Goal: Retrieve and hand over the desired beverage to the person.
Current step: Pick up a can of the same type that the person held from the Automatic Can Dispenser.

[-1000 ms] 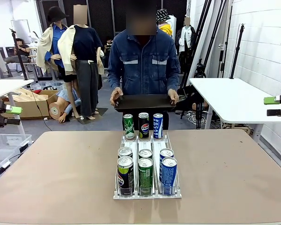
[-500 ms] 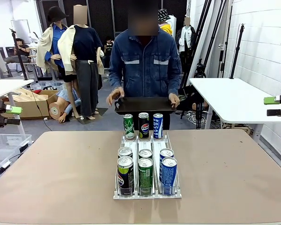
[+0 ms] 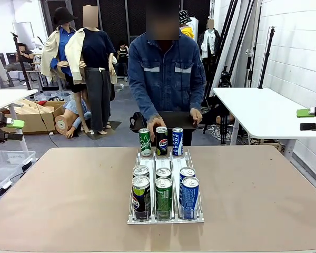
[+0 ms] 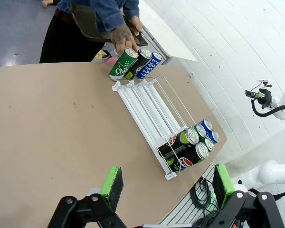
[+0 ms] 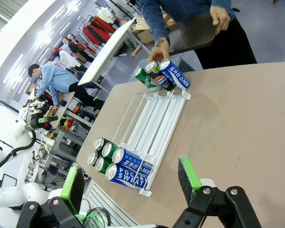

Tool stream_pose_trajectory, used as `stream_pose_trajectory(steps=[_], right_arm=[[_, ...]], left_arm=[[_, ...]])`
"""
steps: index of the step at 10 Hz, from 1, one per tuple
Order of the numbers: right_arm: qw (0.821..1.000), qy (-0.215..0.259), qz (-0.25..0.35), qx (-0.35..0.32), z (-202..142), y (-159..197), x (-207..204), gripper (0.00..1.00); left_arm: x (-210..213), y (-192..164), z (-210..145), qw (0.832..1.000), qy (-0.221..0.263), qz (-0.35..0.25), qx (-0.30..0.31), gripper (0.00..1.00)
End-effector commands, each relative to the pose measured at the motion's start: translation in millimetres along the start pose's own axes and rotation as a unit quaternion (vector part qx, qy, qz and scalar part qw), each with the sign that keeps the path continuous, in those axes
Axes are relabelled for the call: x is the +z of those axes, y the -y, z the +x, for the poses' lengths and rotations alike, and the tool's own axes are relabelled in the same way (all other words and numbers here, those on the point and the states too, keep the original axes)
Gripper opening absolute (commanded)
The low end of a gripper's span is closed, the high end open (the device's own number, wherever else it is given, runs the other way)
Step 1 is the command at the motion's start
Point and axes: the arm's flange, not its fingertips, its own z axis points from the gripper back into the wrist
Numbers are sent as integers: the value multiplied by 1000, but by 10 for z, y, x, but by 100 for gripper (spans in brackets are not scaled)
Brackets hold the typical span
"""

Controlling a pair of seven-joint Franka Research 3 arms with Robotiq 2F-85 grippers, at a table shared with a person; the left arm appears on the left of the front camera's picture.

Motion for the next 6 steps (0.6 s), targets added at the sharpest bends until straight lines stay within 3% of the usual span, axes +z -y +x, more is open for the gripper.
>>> stream_pose_trajectory(steps=[1,6], right_arm=[[1000,1,2,2,1,-3,-2,100],[1000,1,2,2,1,-3,-2,100]], left_arm=[[8,-7,3,1000,9,-9,-3,100],[8,-7,3,1000,9,-9,-3,100]])
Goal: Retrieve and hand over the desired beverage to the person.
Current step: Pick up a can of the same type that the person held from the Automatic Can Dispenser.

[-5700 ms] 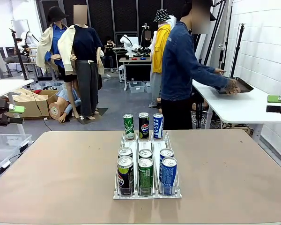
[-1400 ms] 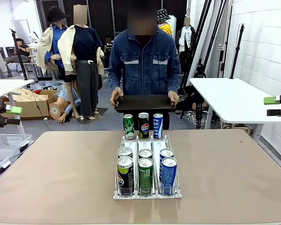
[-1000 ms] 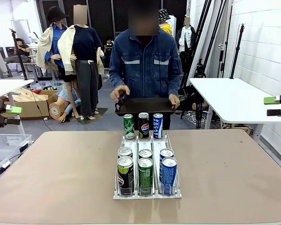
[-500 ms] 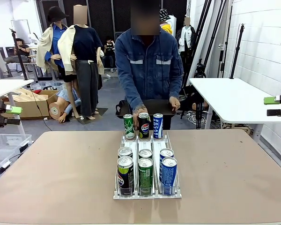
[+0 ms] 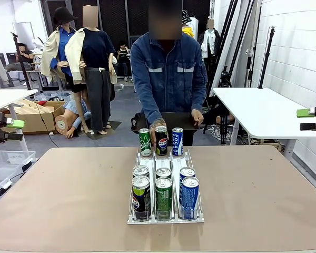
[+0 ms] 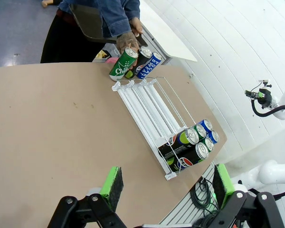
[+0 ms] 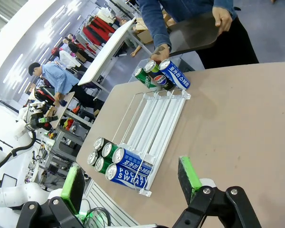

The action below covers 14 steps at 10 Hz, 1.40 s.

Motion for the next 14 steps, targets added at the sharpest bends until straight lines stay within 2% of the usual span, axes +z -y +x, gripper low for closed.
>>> stream_pose_trajectory(steps=[1,14], right_arm=[[1000,1,2,2,1,-3,-2,100],[1000,1,2,2,1,-3,-2,100]], left_arm=[[8,-7,2,1000,9,-9,-3,100],[8,-7,2,1000,9,-9,-3,100]])
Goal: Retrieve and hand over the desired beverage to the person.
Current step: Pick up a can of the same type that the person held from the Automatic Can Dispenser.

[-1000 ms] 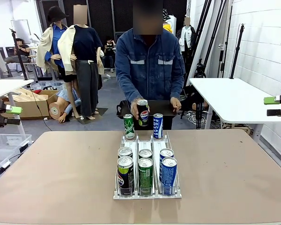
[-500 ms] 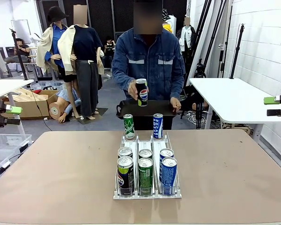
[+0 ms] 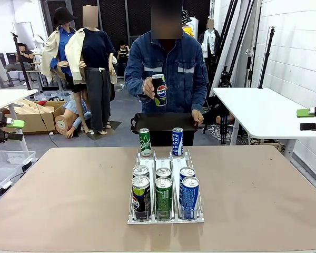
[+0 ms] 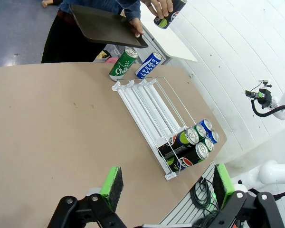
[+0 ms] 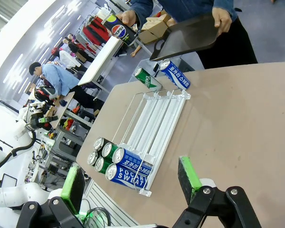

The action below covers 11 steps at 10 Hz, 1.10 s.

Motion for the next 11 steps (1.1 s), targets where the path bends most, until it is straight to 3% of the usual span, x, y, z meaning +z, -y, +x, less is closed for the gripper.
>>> stream_pose_trajectory(steps=[1,11], right_arm=[[1000,1,2,2,1,-3,-2,100],[1000,1,2,2,1,-3,-2,100]], left_arm=[[8,-8,2,1000,9,-9,-3,100],[8,-8,2,1000,9,-9,-3,100]])
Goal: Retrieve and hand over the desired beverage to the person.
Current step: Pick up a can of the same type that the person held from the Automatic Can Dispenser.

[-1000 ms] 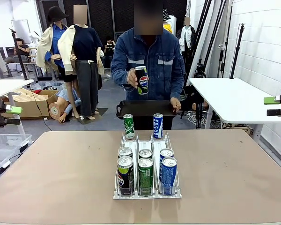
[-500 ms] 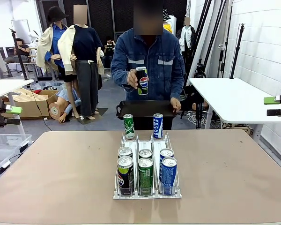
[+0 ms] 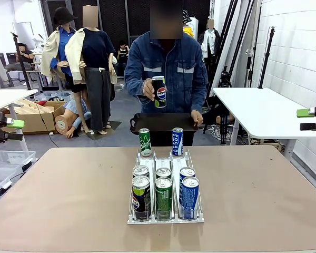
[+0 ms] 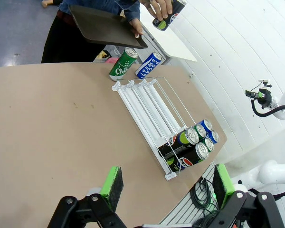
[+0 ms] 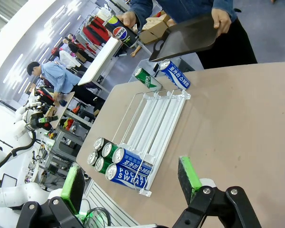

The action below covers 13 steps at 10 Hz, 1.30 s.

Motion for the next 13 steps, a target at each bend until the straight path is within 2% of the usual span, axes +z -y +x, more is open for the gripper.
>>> stream_pose_trajectory(steps=[1,13], right_arm=[[1000,1,2,2,1,-3,-2,100],[1000,1,2,2,1,-3,-2,100]], left_arm=[[8,-8,2,1000,9,-9,-3,100],[8,-8,2,1000,9,-9,-3,100]])
